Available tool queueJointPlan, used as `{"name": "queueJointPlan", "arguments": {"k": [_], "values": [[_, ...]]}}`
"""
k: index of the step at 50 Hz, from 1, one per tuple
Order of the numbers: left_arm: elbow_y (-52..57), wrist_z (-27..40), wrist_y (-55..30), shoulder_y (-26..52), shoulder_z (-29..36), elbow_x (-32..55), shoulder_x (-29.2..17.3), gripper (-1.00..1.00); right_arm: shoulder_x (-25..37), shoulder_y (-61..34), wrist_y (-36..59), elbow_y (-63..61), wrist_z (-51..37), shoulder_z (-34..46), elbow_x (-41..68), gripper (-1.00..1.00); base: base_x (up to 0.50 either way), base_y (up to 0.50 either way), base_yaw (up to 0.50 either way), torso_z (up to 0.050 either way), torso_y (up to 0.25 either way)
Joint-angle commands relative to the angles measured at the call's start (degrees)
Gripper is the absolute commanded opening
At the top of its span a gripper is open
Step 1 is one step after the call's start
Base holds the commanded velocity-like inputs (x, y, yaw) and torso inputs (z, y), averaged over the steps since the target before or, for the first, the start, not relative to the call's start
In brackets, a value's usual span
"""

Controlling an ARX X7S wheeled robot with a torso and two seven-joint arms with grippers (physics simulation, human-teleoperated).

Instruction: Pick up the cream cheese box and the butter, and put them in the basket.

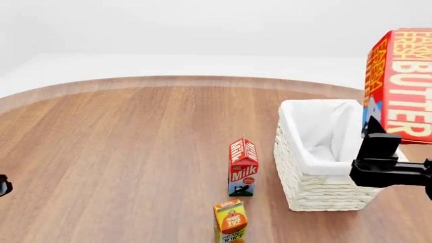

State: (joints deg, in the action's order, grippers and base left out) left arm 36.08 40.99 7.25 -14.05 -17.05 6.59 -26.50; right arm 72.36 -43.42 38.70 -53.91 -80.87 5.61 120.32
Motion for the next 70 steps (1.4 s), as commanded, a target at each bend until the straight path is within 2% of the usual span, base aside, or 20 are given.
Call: {"name": "queueJointPlan", "arguments": {"k": [1, 12, 16, 18, 25, 33, 43, 49, 57, 70], "values": [[-0.2, -1.45, 0.29, 0.33, -0.31, -1.74, 1.11, 1.0, -2.24, -15.07, 10.99, 8.38, 7.84, 3.81, -3.96, -1.0, 0.0, 0.0, 0.0, 0.0, 0.0], [0.3, -1.5, -0.59, 0.58, 0.17, -2.05, 0.96, 1.0, -10.09, -31.06, 24.8, 22.48, 15.72, 13.04, -12.38, -1.0, 0.0, 0.0, 0.0, 0.0, 0.001], [0.48, -1.54, -0.82, 0.67, 0.4, -2.2, 0.9, 1.0, -12.02, -33.32, 26.7, 26.09, 17.59, 14.85, -13.32, -1.0, 0.0, 0.0, 0.0, 0.003, 0.0], [0.45, -1.54, -0.86, 0.72, 0.34, -2.2, 0.84, 1.0, -13.0, -34.51, 28.91, 27.96, 21.38, 15.99, -13.87, -1.0, 0.0, 0.0, 0.0, 0.0, 0.005], [0.4, -1.54, -1.08, 0.92, 0.44, -2.27, 0.76, 1.0, -13.95, -37.77, 31.46, 33.95, 26.08, 17.55, -22.67, -1.0, 0.0, 0.0, 0.0, 0.0, 0.002], [0.67, -1.55, -1.43, 1.0, 0.5, -2.39, 0.63, 1.0, -15.13, -38.82, 32.62, 37.67, 29.78, 19.28, -26.08, -1.0, 0.0, 0.0, 0.0, 0.0, 0.001], [0.71, -1.59, -1.44, 0.9, 0.53, -2.35, 0.61, 1.0, -15.27, -33.09, 29.88, 41.33, 29.98, 19.73, -25.76, -1.0, 0.0, 0.0, 0.0, 0.001, 0.001], [0.55, -1.61, -1.42, 1.0, 0.7, -2.43, 0.61, 1.0, -17.75, -31.33, 28.5, 43.67, 32.28, 20.96, -27.64, -1.0, 0.0, 0.0, 0.0, 0.0, 0.002], [0.39, -1.64, -1.41, 1.15, 1.01, -2.59, 0.62, 1.0, -20.31, -33.05, 28.75, 48.27, 38.18, 24.22, -34.0, -1.0, 0.0, 0.0, 0.0, 0.0, 0.001], [0.05, -1.77, -1.22, 1.25, 1.32, -2.54, 0.61, 1.0, -22.01, -31.23, 26.81, 52.98, 39.39, 25.35, -36.31, -1.0, 0.0, 0.0, 0.0, 0.001, 0.002]]}}
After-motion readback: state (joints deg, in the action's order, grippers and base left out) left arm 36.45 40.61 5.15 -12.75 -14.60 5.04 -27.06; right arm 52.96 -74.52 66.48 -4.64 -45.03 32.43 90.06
